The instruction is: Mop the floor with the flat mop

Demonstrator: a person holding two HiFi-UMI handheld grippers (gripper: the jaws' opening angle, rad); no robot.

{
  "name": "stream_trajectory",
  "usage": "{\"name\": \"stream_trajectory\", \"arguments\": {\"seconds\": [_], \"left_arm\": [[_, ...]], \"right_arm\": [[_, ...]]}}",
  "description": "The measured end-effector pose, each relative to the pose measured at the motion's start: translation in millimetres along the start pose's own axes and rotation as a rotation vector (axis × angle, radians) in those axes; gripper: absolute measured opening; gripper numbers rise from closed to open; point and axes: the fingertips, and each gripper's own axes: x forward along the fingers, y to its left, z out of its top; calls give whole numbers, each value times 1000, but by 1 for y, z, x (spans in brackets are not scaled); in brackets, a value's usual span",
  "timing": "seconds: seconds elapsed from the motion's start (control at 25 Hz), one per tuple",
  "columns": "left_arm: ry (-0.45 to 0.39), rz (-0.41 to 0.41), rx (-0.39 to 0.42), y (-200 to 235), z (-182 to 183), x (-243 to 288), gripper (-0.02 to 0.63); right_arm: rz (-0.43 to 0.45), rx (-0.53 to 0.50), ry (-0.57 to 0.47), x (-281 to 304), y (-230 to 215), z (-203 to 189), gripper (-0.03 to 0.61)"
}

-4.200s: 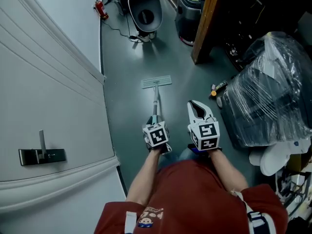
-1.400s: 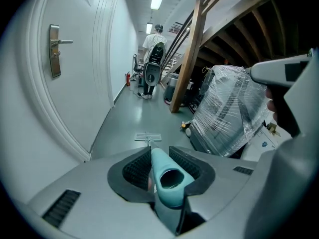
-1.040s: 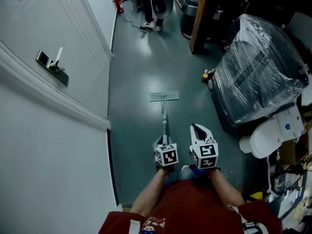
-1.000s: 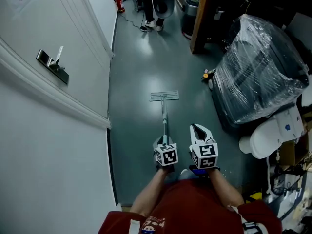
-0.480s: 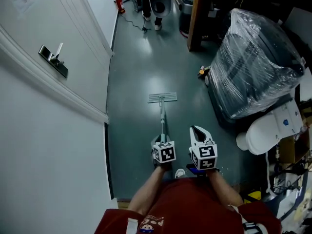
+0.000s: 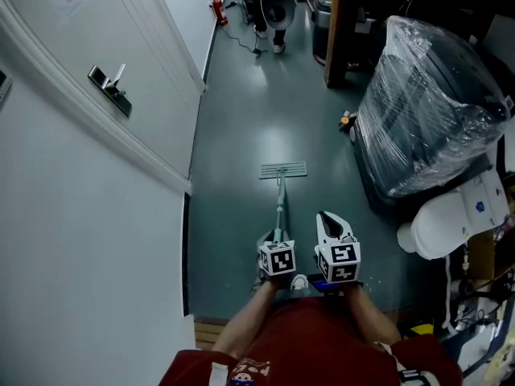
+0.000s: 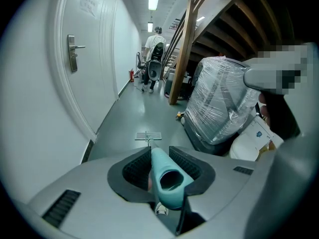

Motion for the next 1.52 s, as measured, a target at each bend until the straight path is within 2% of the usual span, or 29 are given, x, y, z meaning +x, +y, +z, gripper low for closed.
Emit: {"name": "stream_trajectory", "arguments": {"seconds": [0.24,0.56,0.76,1.12,1.52], "left_arm": [[3,6,-27,-12,-19,-23,127],[15,0,-21,-9,-37,-36,127],[-4,-22,-6,11,-47,-44,127],[5,-64,0,53,-88,-78,127],[-5,-104,16,89,-137,-106,127]], "right_arm": [[-9,43,-1,-30,-7,-20,20],[-34,74,9,-46,-3,-40,20],[-56,55,8,-51,26,-42,20],[-81,27,10,-72,99,-57,20],[-145,23,-8,-104,153,-84,20]]}}
